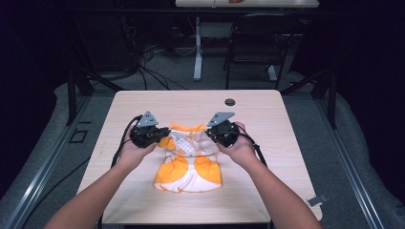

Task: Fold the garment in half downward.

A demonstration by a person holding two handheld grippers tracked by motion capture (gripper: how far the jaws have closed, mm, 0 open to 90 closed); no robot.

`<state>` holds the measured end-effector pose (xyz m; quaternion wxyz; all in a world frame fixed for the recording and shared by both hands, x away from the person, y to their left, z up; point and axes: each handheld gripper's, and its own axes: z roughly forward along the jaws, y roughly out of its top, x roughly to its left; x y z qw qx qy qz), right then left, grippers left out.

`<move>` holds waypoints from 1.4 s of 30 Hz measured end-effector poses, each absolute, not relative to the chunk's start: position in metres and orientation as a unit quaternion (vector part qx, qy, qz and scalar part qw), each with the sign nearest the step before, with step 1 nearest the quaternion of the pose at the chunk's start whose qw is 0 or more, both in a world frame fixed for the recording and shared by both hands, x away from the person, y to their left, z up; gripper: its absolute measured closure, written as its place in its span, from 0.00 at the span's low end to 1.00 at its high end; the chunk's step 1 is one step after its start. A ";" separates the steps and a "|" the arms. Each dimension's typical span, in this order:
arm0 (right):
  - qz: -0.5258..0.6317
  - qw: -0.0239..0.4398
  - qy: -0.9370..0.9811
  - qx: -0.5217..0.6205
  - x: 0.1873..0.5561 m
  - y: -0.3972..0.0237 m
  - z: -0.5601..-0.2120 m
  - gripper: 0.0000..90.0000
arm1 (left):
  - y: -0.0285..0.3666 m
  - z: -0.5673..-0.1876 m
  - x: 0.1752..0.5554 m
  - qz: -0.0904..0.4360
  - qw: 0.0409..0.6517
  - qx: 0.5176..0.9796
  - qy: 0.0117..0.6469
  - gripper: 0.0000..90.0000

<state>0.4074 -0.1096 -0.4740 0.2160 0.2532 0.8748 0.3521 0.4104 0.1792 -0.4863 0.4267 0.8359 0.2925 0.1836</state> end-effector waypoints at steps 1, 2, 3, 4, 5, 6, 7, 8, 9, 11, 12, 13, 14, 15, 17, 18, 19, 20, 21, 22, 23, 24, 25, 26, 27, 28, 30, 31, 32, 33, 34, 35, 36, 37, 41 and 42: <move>0.351 0.216 0.876 0.251 0.405 -0.109 -0.476 0.97 | 0.180 -0.487 0.409 0.181 0.426 0.837 0.291 0.95; 0.351 0.215 0.877 0.249 0.405 -0.109 -0.478 0.97 | 0.179 -0.490 0.407 0.179 0.425 0.839 0.290 0.95; 0.348 0.212 0.878 0.250 0.403 -0.109 -0.480 0.97 | 0.179 -0.491 0.406 0.178 0.424 0.840 0.289 0.95; 0.344 0.214 0.880 0.248 0.403 -0.109 -0.481 0.97 | 0.179 -0.493 0.404 0.175 0.424 0.841 0.287 0.95; 0.341 0.216 0.881 0.246 0.401 -0.109 -0.483 0.97 | 0.178 -0.494 0.402 0.173 0.424 0.841 0.287 0.95; 0.343 0.213 0.881 0.247 0.401 -0.109 -0.484 0.97 | 0.178 -0.496 0.401 0.170 0.425 0.841 0.287 0.95; 0.344 0.211 0.881 0.247 0.400 -0.110 -0.485 0.97 | 0.179 -0.497 0.400 0.167 0.425 0.842 0.287 0.95; 0.344 0.210 0.881 0.247 0.399 -0.110 -0.487 0.97 | 0.179 -0.498 0.399 0.165 0.426 0.842 0.287 0.95; 0.343 0.210 0.882 0.247 0.398 -0.110 -0.489 0.97 | 0.179 -0.500 0.398 0.163 0.426 0.843 0.286 0.95; 0.339 0.206 0.884 0.247 0.396 -0.111 -0.492 0.97 | 0.179 -0.501 0.396 0.160 0.425 0.844 0.285 0.95; 0.340 0.206 0.884 0.246 0.394 -0.111 -0.493 0.97 | 0.178 -0.502 0.395 0.158 0.427 0.843 0.286 0.95; 0.338 0.206 0.885 0.244 0.393 -0.111 -0.493 0.97 | 0.178 -0.503 0.393 0.156 0.427 0.844 0.285 0.95; 0.340 0.206 0.885 0.242 0.392 -0.110 -0.493 0.97 | 0.178 -0.504 0.393 0.156 0.427 0.844 0.284 0.95; 0.341 0.203 0.885 0.242 0.391 -0.111 -0.493 0.97 | 0.179 -0.504 0.391 0.154 0.426 0.845 0.284 0.95; 0.341 0.200 0.886 0.241 0.388 -0.111 -0.495 0.97 | 0.179 -0.506 0.388 0.151 0.427 0.846 0.282 0.95; 0.341 0.199 0.887 0.240 0.387 -0.111 -0.496 0.97 | 0.179 -0.507 0.387 0.149 0.424 0.848 0.281 0.95; 0.342 0.196 0.887 0.241 0.385 -0.111 -0.497 0.97 | 0.179 -0.508 0.385 0.150 0.423 0.849 0.279 0.95; 0.344 0.195 0.886 0.241 0.383 -0.111 -0.499 0.97 | 0.179 -0.510 0.384 0.149 0.423 0.850 0.278 0.95; 0.335 0.194 0.891 0.236 0.381 -0.111 -0.499 0.97 | 0.179 -0.511 0.383 0.149 0.422 0.850 0.277 0.95; 0.336 0.195 0.891 0.235 0.379 -0.110 -0.499 0.97 | 0.179 -0.512 0.382 0.148 0.421 0.852 0.275 0.95; 0.337 0.195 0.891 0.234 0.378 -0.109 -0.499 0.97 | 0.179 -0.513 0.380 0.148 0.419 0.853 0.274 0.94; 0.337 0.192 0.892 0.233 0.376 -0.108 -0.499 0.97 | 0.179 -0.514 0.380 0.147 0.419 0.853 0.273 0.94; 0.340 0.193 0.891 0.233 0.375 -0.108 -0.499 0.97 | 0.180 -0.515 0.378 0.145 0.419 0.854 0.273 0.94; 0.340 0.189 0.892 0.232 0.373 -0.107 -0.499 0.97 | 0.180 -0.516 0.377 0.145 0.418 0.854 0.273 0.94; 0.338 0.187 0.893 0.230 0.372 -0.107 -0.501 0.97 | 0.181 -0.517 0.376 0.144 0.418 0.854 0.273 0.94; 0.338 0.186 0.893 0.230 0.370 -0.107 -0.502 0.97 | 0.182 -0.519 0.375 0.142 0.419 0.854 0.273 0.94; 0.340 0.185 0.893 0.230 0.367 -0.107 -0.505 0.97 | 0.183 -0.521 0.373 0.138 0.420 0.854 0.273 0.94; 0.342 0.183 0.893 0.228 0.366 -0.107 -0.506 0.97 | 0.184 -0.523 0.371 0.136 0.422 0.854 0.273 0.94; 0.343 0.181 0.893 0.229 0.364 -0.108 -0.507 0.97 | 0.184 -0.524 0.369 0.134 0.422 0.854 0.272 0.94; 0.344 0.182 0.893 0.228 0.363 -0.108 -0.508 0.97 | 0.184 -0.525 0.368 0.133 0.423 0.855 0.270 0.94; 0.347 0.183 0.891 0.227 0.361 -0.108 -0.510 0.97 | 0.185 -0.526 0.366 0.132 0.423 0.855 0.269 0.94; 0.343 0.182 0.894 0.224 0.359 -0.109 -0.511 0.97 | 0.185 -0.527 0.364 0.131 0.424 0.855 0.269 0.94; 0.344 0.181 0.894 0.223 0.358 -0.109 -0.513 0.97 | 0.185 -0.528 0.363 0.130 0.425 0.855 0.269 0.94; 0.341 0.182 0.895 0.223 0.356 -0.110 -0.514 0.97 | 0.185 -0.529 0.363 0.129 0.425 0.855 0.268 0.94; 0.345 0.174 0.895 0.224 0.352 -0.114 -0.522 0.97 | 0.187 -0.534 0.359 0.123 0.429 0.853 0.273 0.94; 0.346 0.172 0.894 0.227 0.351 -0.114 -0.523 0.96 | 0.187 -0.536 0.357 0.121 0.428 0.853 0.271 0.94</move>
